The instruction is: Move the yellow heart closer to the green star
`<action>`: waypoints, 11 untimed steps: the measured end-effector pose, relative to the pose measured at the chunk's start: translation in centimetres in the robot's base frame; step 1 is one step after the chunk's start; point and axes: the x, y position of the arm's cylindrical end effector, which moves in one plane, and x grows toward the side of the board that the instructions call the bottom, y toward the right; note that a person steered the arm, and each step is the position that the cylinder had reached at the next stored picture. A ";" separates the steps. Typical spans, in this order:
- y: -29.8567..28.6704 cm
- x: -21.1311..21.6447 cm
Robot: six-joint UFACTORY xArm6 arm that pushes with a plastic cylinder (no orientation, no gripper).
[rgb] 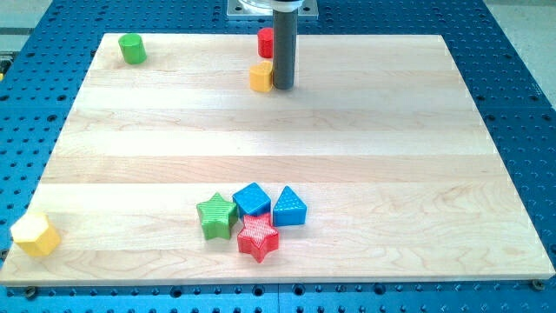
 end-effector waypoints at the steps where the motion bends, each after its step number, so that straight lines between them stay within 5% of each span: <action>1: -0.7 2.1; 5: 3.7 -2.5; 11: 2.7 -2.7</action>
